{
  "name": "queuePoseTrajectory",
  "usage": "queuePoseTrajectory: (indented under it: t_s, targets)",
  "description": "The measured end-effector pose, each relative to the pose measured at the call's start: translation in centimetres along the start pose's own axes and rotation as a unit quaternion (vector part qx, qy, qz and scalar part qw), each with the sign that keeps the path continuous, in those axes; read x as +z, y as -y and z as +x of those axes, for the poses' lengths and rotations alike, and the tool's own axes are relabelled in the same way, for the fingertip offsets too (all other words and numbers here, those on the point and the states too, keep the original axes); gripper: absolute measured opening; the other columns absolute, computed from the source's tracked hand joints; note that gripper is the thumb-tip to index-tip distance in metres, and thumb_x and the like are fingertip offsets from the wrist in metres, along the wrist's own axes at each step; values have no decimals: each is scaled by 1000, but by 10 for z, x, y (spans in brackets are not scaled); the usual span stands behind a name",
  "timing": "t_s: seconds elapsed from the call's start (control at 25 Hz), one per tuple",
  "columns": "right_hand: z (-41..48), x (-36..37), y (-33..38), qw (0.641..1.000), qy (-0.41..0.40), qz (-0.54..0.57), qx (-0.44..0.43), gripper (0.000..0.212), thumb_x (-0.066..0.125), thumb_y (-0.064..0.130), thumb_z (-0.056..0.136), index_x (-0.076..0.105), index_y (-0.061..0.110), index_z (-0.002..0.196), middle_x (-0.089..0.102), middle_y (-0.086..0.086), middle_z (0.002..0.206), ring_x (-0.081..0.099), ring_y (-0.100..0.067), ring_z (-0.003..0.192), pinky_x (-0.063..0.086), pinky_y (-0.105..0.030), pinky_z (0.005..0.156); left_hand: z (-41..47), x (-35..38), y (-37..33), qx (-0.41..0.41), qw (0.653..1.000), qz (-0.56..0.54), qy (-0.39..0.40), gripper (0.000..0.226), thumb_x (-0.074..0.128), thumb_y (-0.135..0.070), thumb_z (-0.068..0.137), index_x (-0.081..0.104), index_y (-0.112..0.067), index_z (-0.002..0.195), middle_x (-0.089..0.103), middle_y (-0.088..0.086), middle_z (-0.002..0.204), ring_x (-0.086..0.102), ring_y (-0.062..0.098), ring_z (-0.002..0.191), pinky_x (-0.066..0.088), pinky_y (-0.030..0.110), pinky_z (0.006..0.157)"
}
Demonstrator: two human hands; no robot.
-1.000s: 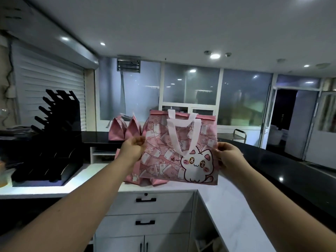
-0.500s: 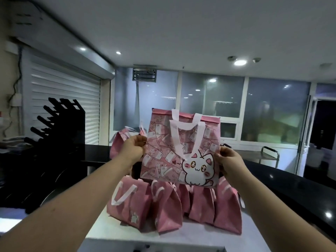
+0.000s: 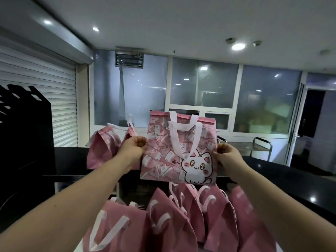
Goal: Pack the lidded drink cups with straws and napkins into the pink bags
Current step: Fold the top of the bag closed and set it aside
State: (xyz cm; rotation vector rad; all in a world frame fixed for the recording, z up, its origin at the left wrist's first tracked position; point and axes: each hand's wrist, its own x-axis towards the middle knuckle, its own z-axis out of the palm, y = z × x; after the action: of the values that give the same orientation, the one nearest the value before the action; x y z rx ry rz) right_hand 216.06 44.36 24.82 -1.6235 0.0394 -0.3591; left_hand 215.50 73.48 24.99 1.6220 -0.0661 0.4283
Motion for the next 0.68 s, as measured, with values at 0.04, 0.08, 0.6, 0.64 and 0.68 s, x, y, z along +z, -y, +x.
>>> queuePoseTrajectory:
  t_s: [0.04, 0.08, 0.6, 0.64, 0.68]
  targets:
    - [15, 3, 9, 1000, -1, -17, -10, 13, 60, -1, 89, 61, 11, 85, 68, -11, 90, 67, -25, 80, 57, -40, 71, 22, 0, -3, 14, 1000, -4, 3, 20, 57, 9, 89, 58, -10, 95, 58, 3, 83, 56, 16, 80, 47, 17, 64]
    - [28, 5, 15, 999, -3, -31, -21, 13, 61, -4, 88, 61, 10, 86, 68, -11, 90, 66, -25, 83, 57, -38, 70, 41, 1, -5, 26, 1000, -5, 6, 22, 57, 10, 88, 58, -12, 90, 59, 2, 82, 55, 13, 75, 47, 16, 61]
    - [138, -30, -58, 965, -99, -233, -67, 18, 59, 2, 88, 62, 20, 88, 63, 1, 85, 60, -16, 76, 55, -30, 67, 161, 100, 74, -6, 991, -52, 127, 29, 54, 15, 88, 59, -14, 85, 60, 2, 79, 56, 9, 72, 48, 10, 55]
    - [148, -38, -63, 965, -106, -229, -65, 16, 60, 4, 88, 63, 19, 88, 63, 1, 84, 60, -16, 76, 55, -32, 69, 163, 113, 78, -10, 990, -58, 131, 30, 54, 14, 88, 59, -15, 85, 60, 1, 78, 56, 8, 70, 49, 12, 54]
    - [159, -45, -68, 965, -114, -227, -68, 12, 62, 7, 87, 63, 19, 90, 63, 1, 84, 60, -17, 77, 55, -34, 71, 166, 125, 83, -12, 990, -58, 131, 29, 55, 13, 88, 60, -16, 85, 60, 0, 77, 56, 8, 69, 49, 15, 54]
